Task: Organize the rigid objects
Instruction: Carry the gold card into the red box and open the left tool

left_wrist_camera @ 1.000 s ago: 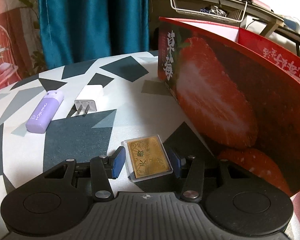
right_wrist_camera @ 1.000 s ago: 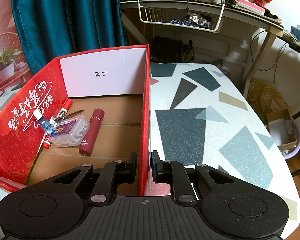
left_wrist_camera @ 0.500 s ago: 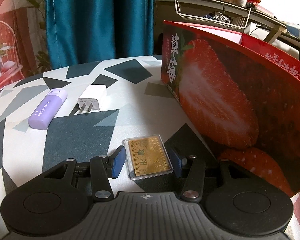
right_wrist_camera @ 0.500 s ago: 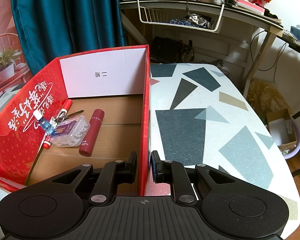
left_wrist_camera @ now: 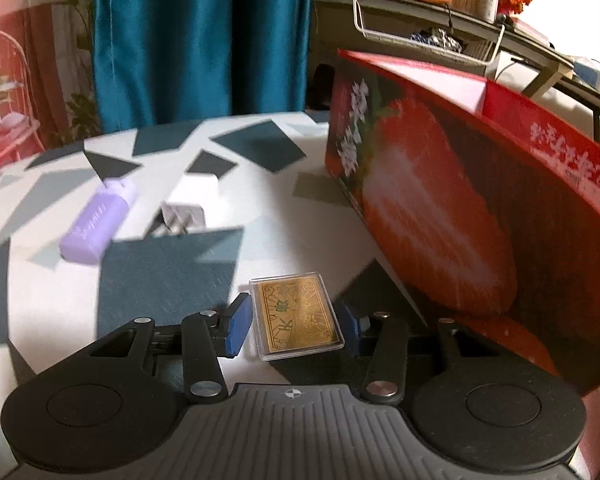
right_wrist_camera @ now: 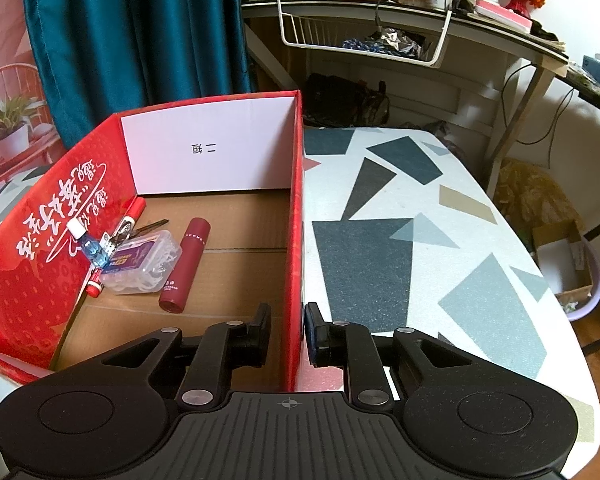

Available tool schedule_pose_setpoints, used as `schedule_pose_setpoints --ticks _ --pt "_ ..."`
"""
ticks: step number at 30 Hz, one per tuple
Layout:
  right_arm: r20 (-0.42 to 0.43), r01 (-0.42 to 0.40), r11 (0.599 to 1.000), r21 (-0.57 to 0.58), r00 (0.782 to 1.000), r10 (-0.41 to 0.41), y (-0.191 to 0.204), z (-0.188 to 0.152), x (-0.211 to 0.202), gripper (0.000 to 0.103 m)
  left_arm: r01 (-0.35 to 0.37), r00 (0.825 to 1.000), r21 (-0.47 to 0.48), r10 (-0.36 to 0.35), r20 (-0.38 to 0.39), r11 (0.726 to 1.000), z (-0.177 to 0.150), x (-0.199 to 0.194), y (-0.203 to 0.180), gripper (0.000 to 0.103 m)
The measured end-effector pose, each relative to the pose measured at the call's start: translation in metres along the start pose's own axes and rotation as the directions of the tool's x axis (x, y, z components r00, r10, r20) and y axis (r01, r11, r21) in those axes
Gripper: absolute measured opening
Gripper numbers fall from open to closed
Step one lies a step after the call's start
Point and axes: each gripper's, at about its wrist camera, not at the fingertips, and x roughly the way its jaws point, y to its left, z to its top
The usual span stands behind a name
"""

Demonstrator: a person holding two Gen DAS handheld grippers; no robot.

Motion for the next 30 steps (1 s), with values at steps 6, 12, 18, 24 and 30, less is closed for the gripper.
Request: schedule_pose_setpoints --ticks 6,12,18,24,30 --pt "-0.004 0.008 1.000 -0.002 1.000 -0.008 0.000 0.001 0.000 0.014 -0.008 0.999 -0.023 0.009 0.049 1.000 0.020 -0.012 0.009 0.050" --pt "-0.003 0.020 1.000 0.000 1.000 -0.020 0.001 0.001 0.000 0.010 0.033 0.995 -0.002 -0.033 0.094 0.999 0.038 -0.023 0.006 0.050" --pt "-0.001 0.024 1.000 0.004 1.000 -0.024 0.001 0.000 0.000 0.010 0.073 0.986 0.044 -0.079 0.148 0.996 0.063 -0.034 -0.003 0.050" --pt "-0.001 0.023 1.000 0.004 1.000 -0.023 0.001 0.000 0.000 0.010 0.113 0.972 0.100 -0.131 0.197 0.988 0.086 -0.039 -0.022 0.050" --pt "-0.001 0.023 1.000 0.004 1.000 -0.023 0.001 0.000 0.000 0.010 0.146 0.956 0.174 -0.184 0.228 0.974 0.110 -0.026 -0.053 0.050"
